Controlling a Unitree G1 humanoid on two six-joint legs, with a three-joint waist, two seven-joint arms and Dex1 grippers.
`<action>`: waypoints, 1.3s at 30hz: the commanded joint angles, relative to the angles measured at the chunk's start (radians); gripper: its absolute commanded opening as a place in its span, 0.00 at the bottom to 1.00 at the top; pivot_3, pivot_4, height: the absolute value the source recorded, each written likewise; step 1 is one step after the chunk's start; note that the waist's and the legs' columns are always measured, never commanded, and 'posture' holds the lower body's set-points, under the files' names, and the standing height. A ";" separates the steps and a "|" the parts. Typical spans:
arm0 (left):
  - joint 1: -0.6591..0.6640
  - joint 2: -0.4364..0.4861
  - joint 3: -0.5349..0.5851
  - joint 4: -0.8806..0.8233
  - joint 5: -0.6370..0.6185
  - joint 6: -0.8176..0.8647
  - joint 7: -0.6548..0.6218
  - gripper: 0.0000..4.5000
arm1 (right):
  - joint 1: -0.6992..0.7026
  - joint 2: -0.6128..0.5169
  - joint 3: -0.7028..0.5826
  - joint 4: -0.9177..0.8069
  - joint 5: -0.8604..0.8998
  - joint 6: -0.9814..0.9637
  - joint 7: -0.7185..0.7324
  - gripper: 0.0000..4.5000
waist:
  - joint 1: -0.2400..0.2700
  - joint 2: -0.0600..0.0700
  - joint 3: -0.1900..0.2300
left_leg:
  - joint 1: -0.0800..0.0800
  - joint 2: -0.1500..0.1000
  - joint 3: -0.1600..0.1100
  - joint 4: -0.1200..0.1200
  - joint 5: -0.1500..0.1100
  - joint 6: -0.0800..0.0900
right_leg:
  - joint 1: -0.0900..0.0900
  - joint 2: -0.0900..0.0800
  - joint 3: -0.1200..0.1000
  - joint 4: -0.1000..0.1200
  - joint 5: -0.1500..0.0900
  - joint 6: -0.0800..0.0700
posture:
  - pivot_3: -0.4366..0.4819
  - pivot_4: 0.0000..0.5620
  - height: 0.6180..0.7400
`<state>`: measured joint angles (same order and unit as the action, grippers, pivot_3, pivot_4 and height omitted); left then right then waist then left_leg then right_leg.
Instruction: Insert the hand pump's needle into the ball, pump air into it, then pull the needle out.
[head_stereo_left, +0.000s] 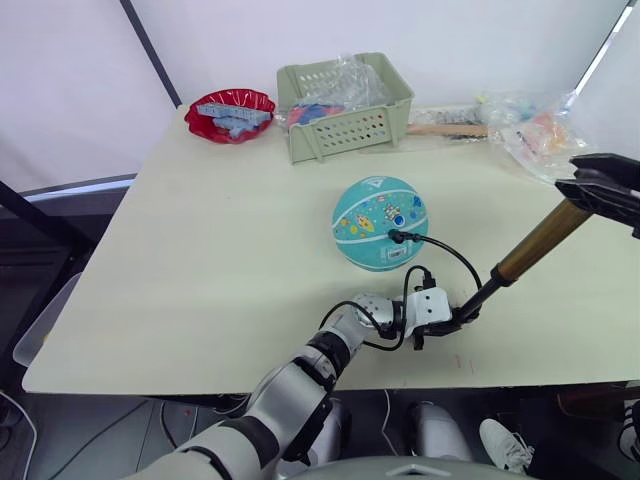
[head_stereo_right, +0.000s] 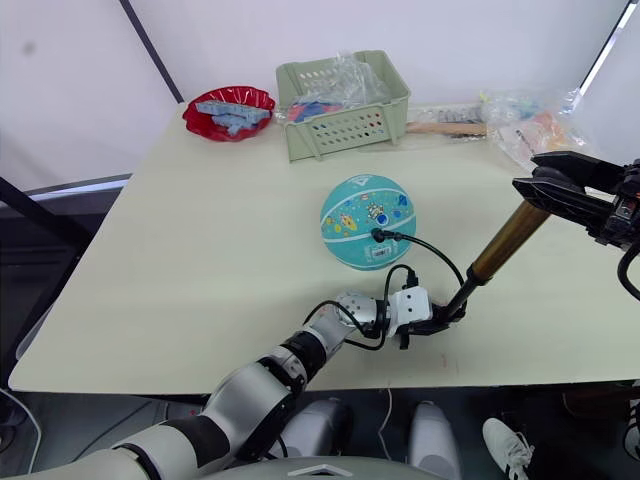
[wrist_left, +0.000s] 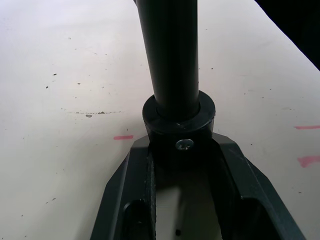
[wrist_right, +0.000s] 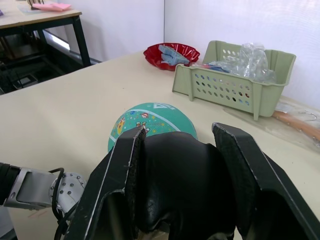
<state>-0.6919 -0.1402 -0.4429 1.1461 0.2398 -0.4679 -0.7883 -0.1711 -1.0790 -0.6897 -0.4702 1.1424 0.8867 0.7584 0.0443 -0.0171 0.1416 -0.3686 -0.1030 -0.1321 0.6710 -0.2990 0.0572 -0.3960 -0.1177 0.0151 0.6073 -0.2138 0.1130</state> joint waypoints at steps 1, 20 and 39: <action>0.048 -0.026 -0.037 0.093 0.059 0.068 0.014 0.21 | 0.047 0.020 -0.042 -0.056 -0.032 -0.042 0.024 0.36 | 0.001 -0.001 0.000 | 0.000 0.000 0.000 0.000 0.000 0.000 | 0.000 0.000 0.000 0.000 0.000 0.000 | 0.48 0.27 1.00; 0.039 -0.033 -0.029 0.079 0.046 0.063 0.001 0.21 | 0.333 0.250 0.380 -0.112 -0.457 -0.345 0.025 0.36 | -0.001 -0.009 -0.007 | 0.005 0.001 -0.001 0.000 0.000 0.000 | 0.002 0.002 -0.001 0.001 0.000 0.001 | 0.48 0.27 1.00; 0.015 -0.047 0.000 0.053 0.014 0.064 -0.031 0.21 | 0.350 0.353 0.455 -0.057 -0.615 -0.441 -0.012 0.36 | -0.003 -0.010 -0.013 | 0.006 0.001 -0.001 -0.001 0.000 0.000 | 0.003 0.003 0.000 0.001 0.000 0.000 | 0.48 0.27 1.00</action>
<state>-0.6991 -0.1405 -0.4280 1.1589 0.2312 -0.4428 -0.8107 0.1510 -0.7221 -0.2572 -0.5606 0.5282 0.4101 0.7326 0.0410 -0.0267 0.1285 -0.3627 -0.1023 -0.1336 0.6701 -0.2990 0.0568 -0.3934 -0.1150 0.0147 0.6083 -0.2142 0.1133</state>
